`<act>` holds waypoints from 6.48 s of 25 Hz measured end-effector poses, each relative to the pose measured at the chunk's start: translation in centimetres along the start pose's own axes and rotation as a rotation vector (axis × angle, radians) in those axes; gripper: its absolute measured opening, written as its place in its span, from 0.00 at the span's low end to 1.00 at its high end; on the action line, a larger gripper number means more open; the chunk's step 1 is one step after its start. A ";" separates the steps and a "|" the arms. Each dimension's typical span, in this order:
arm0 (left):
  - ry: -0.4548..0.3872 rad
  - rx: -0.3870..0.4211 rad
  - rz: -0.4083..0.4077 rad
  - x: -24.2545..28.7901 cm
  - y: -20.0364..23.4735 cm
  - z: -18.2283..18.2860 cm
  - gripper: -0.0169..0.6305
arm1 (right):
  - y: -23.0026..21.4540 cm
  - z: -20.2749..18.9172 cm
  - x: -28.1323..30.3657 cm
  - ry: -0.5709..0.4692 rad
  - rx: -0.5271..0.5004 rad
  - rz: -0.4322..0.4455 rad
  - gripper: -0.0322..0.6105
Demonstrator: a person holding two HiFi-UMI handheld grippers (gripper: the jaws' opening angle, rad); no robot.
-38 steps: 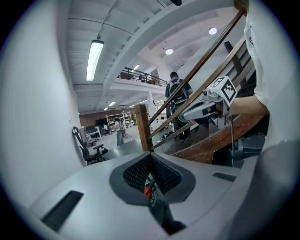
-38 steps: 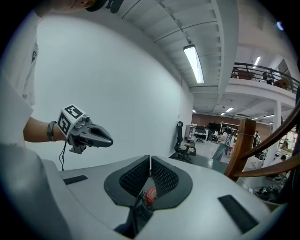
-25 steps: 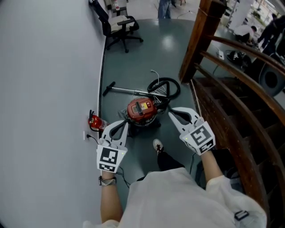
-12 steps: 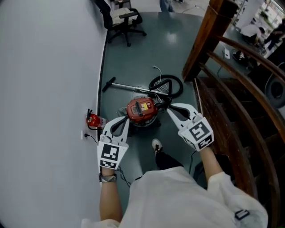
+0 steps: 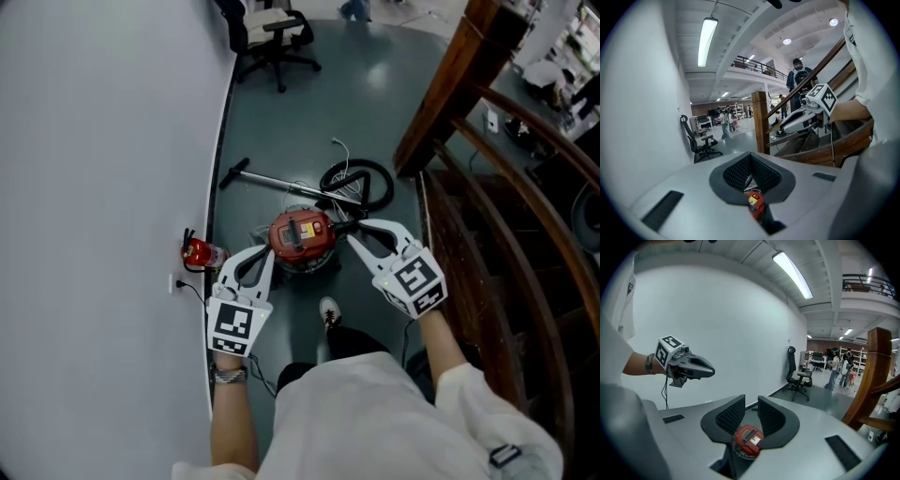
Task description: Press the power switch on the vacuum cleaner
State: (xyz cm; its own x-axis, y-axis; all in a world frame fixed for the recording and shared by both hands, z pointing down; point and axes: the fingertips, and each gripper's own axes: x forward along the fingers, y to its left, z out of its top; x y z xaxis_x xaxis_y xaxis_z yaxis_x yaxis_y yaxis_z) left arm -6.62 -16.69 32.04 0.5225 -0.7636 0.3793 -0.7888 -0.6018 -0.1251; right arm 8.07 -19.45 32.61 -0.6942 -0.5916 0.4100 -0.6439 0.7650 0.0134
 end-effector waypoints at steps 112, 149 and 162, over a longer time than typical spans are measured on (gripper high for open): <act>0.347 -0.393 0.043 24.1 3.5 -33.4 0.02 | -7.2 -47.9 34.3 0.668 0.404 0.190 0.27; 0.379 -0.419 0.004 24.2 1.1 -35.3 0.02 | -7.3 -49.2 34.8 0.663 0.484 0.195 0.30; 0.382 -0.416 0.008 23.9 1.0 -35.5 0.02 | -7.2 -49.2 34.8 0.657 0.444 0.187 0.30</act>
State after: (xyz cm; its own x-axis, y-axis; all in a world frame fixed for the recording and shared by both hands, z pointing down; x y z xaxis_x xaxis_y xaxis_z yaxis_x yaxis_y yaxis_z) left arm -6.40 -27.23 73.50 0.4228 -0.5820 0.6946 -0.8937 -0.3948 0.2132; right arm 4.35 -33.01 91.69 -0.5612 -0.0878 0.8230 -0.6991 0.5826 -0.4145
